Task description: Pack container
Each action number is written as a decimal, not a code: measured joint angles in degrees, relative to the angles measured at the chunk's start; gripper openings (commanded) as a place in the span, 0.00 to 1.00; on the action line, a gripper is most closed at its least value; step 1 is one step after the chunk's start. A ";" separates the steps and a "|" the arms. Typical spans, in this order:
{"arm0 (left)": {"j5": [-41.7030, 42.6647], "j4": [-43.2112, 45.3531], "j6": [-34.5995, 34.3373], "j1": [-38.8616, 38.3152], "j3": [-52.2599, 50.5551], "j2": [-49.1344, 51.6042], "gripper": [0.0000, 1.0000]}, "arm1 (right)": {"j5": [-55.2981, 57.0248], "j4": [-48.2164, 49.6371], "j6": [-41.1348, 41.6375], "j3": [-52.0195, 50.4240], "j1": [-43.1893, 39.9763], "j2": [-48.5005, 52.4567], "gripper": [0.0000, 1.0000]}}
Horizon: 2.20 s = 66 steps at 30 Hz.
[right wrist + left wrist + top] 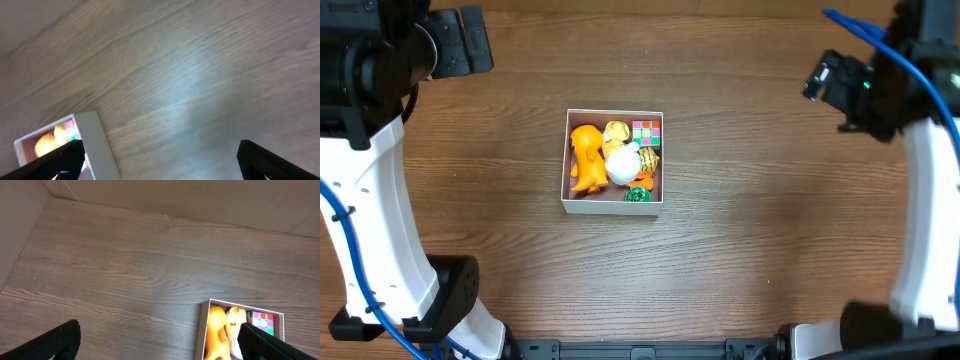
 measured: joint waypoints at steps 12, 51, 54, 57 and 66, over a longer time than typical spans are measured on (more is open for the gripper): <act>0.02 0.00 0.81 0.00 0.00 0.00 1.00 | 3.56 -11.96 1.27 -0.22 0.00 -7.93 1.00; 0.02 -0.02 0.83 0.00 0.00 0.00 1.00 | -2.78 -8.94 12.17 -21.20 0.00 -40.98 1.00; 0.02 0.00 0.83 0.00 0.00 0.00 1.00 | -2.71 -8.94 11.80 -21.20 0.00 -40.98 1.00; 0.02 0.00 0.83 0.00 0.00 0.00 1.00 | -2.10 -8.94 11.34 -21.20 0.00 -40.98 1.00; 0.02 -0.02 0.83 0.00 0.00 0.00 1.00 | -2.08 -2.16 6.05 -21.40 0.00 -40.98 1.00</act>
